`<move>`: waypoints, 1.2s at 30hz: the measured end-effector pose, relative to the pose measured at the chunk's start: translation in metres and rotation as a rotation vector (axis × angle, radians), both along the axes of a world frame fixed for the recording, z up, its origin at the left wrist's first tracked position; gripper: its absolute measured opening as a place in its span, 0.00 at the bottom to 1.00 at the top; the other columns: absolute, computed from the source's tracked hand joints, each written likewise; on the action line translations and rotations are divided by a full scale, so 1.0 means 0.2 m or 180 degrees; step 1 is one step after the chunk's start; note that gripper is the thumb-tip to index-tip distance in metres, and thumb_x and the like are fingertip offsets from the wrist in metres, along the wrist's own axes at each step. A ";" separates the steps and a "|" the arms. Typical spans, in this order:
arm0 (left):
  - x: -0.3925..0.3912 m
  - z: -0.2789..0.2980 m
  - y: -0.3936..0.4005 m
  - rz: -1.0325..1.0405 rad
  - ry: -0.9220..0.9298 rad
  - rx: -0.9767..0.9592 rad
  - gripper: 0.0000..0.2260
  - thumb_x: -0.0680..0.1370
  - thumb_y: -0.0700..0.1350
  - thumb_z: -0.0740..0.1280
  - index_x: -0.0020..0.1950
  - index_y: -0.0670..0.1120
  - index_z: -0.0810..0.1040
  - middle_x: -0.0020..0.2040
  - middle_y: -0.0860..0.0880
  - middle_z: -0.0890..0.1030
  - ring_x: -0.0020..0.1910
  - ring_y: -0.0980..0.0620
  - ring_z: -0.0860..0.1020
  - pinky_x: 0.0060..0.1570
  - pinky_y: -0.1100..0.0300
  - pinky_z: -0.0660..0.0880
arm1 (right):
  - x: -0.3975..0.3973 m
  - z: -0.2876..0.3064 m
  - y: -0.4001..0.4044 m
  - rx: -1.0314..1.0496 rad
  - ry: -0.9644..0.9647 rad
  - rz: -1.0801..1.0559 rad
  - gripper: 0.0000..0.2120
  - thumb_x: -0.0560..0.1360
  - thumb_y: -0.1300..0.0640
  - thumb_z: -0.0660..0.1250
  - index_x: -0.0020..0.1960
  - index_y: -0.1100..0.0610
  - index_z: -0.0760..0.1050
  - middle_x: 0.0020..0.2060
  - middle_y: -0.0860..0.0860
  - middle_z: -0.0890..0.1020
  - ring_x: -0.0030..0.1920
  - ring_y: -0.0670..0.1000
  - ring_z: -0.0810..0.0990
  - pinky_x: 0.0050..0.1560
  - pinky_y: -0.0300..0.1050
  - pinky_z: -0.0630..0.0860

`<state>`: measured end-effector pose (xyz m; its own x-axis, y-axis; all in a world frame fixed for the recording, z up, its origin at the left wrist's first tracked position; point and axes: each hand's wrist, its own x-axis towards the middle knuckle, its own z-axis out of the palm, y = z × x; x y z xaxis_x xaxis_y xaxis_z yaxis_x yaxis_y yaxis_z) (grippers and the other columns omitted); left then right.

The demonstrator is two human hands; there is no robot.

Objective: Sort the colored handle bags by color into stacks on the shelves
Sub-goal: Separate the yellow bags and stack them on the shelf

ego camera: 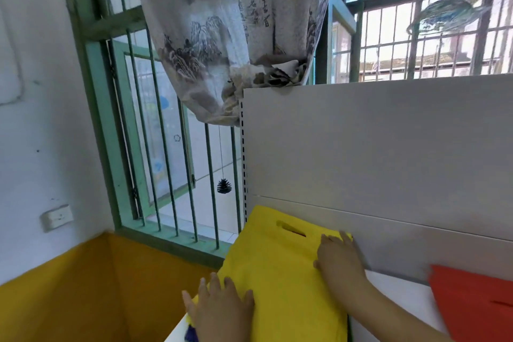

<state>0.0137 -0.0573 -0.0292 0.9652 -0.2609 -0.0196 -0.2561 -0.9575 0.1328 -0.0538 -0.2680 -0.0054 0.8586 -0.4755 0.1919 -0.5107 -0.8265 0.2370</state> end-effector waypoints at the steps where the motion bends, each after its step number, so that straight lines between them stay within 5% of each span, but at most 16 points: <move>1: -0.01 0.02 0.00 -0.0138 -0.0040 -0.0047 0.27 0.80 0.65 0.49 0.77 0.57 0.62 0.80 0.51 0.52 0.79 0.47 0.48 0.74 0.35 0.40 | -0.01 0.01 0.02 0.0057 0.0004 0.0054 0.18 0.81 0.56 0.58 0.69 0.58 0.71 0.68 0.55 0.73 0.70 0.54 0.68 0.76 0.51 0.50; 3: -0.02 0.03 0.00 -0.0509 -0.0149 -0.0225 0.21 0.82 0.60 0.52 0.73 0.57 0.68 0.80 0.51 0.52 0.79 0.47 0.47 0.75 0.39 0.39 | -0.02 0.01 0.07 0.0009 -0.0167 0.0148 0.12 0.67 0.58 0.74 0.49 0.60 0.82 0.46 0.56 0.83 0.50 0.54 0.81 0.66 0.52 0.71; 4: -0.02 0.03 0.00 -0.0725 -0.0132 -0.0454 0.18 0.83 0.56 0.54 0.70 0.55 0.71 0.80 0.49 0.51 0.79 0.47 0.48 0.76 0.44 0.42 | -0.04 0.01 0.08 0.0098 -0.0260 0.0225 0.13 0.53 0.59 0.82 0.33 0.57 0.81 0.31 0.53 0.81 0.35 0.52 0.81 0.51 0.48 0.80; 5: -0.02 0.04 0.02 -0.0910 -0.0039 -0.0801 0.15 0.83 0.53 0.57 0.67 0.52 0.74 0.80 0.48 0.51 0.79 0.48 0.50 0.77 0.51 0.47 | -0.05 -0.02 0.08 0.0063 -0.0430 0.0293 0.18 0.43 0.60 0.83 0.24 0.53 0.75 0.23 0.49 0.77 0.25 0.50 0.77 0.37 0.43 0.80; 6: -0.03 0.05 0.03 -0.1021 0.0141 -0.1202 0.11 0.82 0.50 0.59 0.62 0.50 0.76 0.80 0.46 0.54 0.78 0.49 0.54 0.74 0.56 0.54 | -0.08 -0.01 0.08 0.0089 -0.0622 0.0296 0.19 0.45 0.60 0.83 0.24 0.52 0.73 0.23 0.49 0.77 0.23 0.49 0.75 0.31 0.41 0.75; 8: -0.06 0.09 0.07 -0.1238 0.0462 -0.1883 0.02 0.81 0.47 0.62 0.53 0.54 0.71 0.75 0.47 0.64 0.76 0.51 0.60 0.68 0.60 0.63 | -0.17 0.07 0.15 0.0406 -0.1084 0.0217 0.03 0.71 0.54 0.72 0.42 0.51 0.78 0.39 0.50 0.82 0.36 0.52 0.80 0.34 0.44 0.70; 10: -0.10 0.14 0.10 -0.1447 0.0630 -0.2322 0.05 0.81 0.45 0.63 0.48 0.54 0.68 0.63 0.51 0.72 0.67 0.51 0.70 0.58 0.60 0.68 | -0.27 0.13 0.15 0.0289 -0.1408 0.0099 0.10 0.82 0.50 0.54 0.58 0.49 0.72 0.51 0.49 0.81 0.48 0.54 0.80 0.39 0.46 0.67; 13: -0.19 0.22 0.09 -0.1661 0.1268 -0.2910 0.03 0.79 0.44 0.64 0.49 0.51 0.70 0.51 0.49 0.75 0.44 0.52 0.75 0.41 0.60 0.69 | -0.48 0.25 0.14 0.0335 -0.1723 -0.0065 0.12 0.83 0.45 0.50 0.58 0.48 0.69 0.50 0.48 0.81 0.51 0.54 0.79 0.40 0.47 0.68; 21: -0.66 0.24 -0.17 -0.2104 0.2772 -0.3532 0.22 0.66 0.43 0.75 0.55 0.54 0.70 0.53 0.45 0.78 0.48 0.43 0.80 0.43 0.50 0.78 | -1.28 0.41 0.13 0.1282 -0.2374 -0.0627 0.07 0.76 0.54 0.67 0.53 0.51 0.81 0.47 0.45 0.83 0.49 0.47 0.79 0.50 0.44 0.73; 25: -1.04 0.25 -0.34 -0.2628 0.2809 -0.3240 0.26 0.62 0.48 0.75 0.55 0.60 0.70 0.55 0.50 0.77 0.50 0.47 0.79 0.43 0.52 0.76 | -1.80 0.40 0.11 0.1253 -0.3219 -0.1008 0.14 0.78 0.44 0.63 0.49 0.51 0.83 0.44 0.43 0.84 0.46 0.43 0.80 0.46 0.36 0.73; 27: -1.27 0.24 -0.43 -0.2870 0.2654 -0.3020 0.23 0.65 0.52 0.77 0.55 0.60 0.71 0.55 0.52 0.77 0.51 0.49 0.79 0.44 0.52 0.77 | -2.09 0.36 0.05 0.1163 -0.3562 -0.1382 0.17 0.80 0.46 0.61 0.49 0.56 0.83 0.44 0.50 0.85 0.47 0.49 0.81 0.48 0.43 0.75; 30: -1.63 0.22 -0.59 -0.3099 0.2290 -0.2928 0.15 0.70 0.56 0.76 0.52 0.56 0.76 0.51 0.52 0.80 0.48 0.52 0.79 0.44 0.56 0.75 | -2.54 0.29 -0.09 0.0944 -0.3649 -0.1744 0.10 0.79 0.53 0.65 0.52 0.55 0.84 0.56 0.51 0.83 0.56 0.51 0.80 0.53 0.42 0.73; 33: -2.01 0.18 -0.78 -0.3302 0.2093 -0.2925 0.03 0.75 0.49 0.72 0.47 0.53 0.81 0.47 0.54 0.82 0.43 0.58 0.78 0.37 0.68 0.71 | -2.98 0.24 -0.25 0.0735 -0.3516 -0.2004 0.09 0.77 0.62 0.67 0.54 0.56 0.83 0.68 0.50 0.75 0.66 0.51 0.74 0.62 0.38 0.66; 36: -2.37 0.12 -0.96 -0.3381 0.2145 -0.2764 0.05 0.74 0.43 0.73 0.45 0.53 0.83 0.45 0.55 0.82 0.40 0.61 0.78 0.33 0.72 0.69 | -3.35 0.17 -0.38 0.0584 -0.3404 -0.2290 0.12 0.75 0.64 0.68 0.57 0.55 0.80 0.74 0.53 0.66 0.73 0.53 0.66 0.70 0.42 0.59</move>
